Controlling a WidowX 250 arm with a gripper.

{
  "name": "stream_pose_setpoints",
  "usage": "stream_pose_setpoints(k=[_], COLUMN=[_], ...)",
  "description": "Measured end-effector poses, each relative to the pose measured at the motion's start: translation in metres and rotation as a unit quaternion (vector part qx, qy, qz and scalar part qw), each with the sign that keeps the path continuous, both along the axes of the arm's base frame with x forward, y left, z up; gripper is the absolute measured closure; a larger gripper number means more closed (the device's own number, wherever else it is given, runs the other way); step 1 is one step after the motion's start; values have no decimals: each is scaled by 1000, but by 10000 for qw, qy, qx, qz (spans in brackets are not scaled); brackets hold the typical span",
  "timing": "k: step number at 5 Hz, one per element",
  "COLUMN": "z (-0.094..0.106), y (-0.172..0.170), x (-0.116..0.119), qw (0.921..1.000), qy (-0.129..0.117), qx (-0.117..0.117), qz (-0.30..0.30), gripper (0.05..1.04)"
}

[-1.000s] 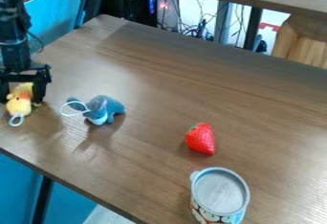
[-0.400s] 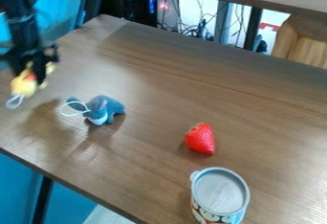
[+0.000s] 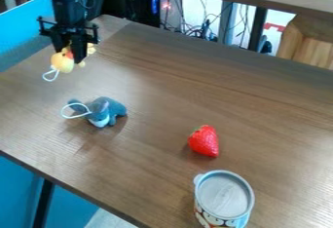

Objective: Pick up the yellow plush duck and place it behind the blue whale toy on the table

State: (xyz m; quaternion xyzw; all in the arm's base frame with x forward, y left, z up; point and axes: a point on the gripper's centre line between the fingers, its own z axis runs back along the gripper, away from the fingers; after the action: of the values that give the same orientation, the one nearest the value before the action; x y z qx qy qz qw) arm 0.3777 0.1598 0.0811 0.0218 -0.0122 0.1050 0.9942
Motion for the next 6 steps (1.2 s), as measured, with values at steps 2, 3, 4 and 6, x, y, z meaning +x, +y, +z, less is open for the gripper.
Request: stream_pose_setpoints(k=[2, 3, 4, 6], z=[-33, -41, -41, -38], y=[13, 22, 26, 20], x=[26, 28, 23, 12], qw=[9992, 9984, 9972, 9962], qy=[293, 321, 474, 801], qx=[136, 400, 531, 301], qz=[-231, -235, -214, 137], gripper=[712, 712, 712, 366])
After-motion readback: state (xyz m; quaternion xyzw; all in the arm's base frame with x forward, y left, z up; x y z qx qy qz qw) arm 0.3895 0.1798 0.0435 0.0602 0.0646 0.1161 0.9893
